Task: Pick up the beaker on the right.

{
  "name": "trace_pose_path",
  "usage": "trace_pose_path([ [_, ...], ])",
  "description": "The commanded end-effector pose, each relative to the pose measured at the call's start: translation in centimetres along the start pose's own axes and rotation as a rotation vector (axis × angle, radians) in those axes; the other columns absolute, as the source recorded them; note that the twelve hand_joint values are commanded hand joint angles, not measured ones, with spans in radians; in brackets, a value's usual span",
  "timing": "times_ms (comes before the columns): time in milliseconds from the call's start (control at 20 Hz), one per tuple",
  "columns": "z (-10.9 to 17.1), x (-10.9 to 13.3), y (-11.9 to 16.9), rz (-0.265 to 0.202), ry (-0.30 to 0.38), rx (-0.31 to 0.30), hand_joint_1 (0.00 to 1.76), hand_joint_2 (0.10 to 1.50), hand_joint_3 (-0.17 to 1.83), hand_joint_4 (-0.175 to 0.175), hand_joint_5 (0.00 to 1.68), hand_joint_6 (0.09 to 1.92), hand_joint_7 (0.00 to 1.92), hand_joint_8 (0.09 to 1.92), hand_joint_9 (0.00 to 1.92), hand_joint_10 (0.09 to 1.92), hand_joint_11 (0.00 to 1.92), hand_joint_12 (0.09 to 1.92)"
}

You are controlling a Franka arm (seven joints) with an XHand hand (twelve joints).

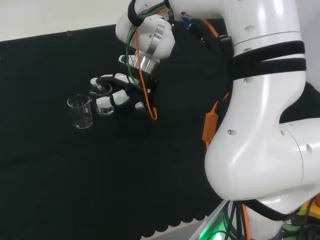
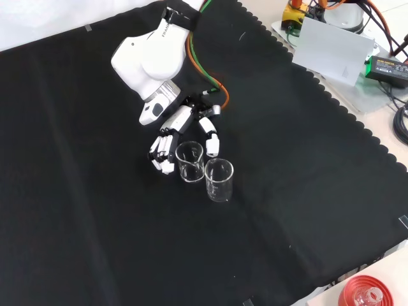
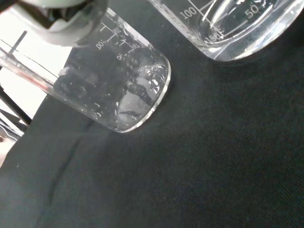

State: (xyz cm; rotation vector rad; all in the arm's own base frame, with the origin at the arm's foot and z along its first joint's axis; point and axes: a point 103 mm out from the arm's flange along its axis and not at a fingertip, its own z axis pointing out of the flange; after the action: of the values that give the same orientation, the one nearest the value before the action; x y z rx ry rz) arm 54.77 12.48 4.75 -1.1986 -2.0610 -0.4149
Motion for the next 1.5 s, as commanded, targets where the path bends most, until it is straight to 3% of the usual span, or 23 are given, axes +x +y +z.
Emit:
trace_pose_path([
  [50,0.09,-0.16,0.03,0.004,0.007,-0.012,0.83,0.51,0.59,-0.056,0.41,0.09,0.32,0.66,0.38,0.67,0.0,1.16],
  [1500,0.56,-0.77,-0.05,0.006,0.092,-0.07,0.88,0.5,0.62,-0.05,0.5,0.09,0.4,0.65,0.44,0.65,0.0,1.22],
])
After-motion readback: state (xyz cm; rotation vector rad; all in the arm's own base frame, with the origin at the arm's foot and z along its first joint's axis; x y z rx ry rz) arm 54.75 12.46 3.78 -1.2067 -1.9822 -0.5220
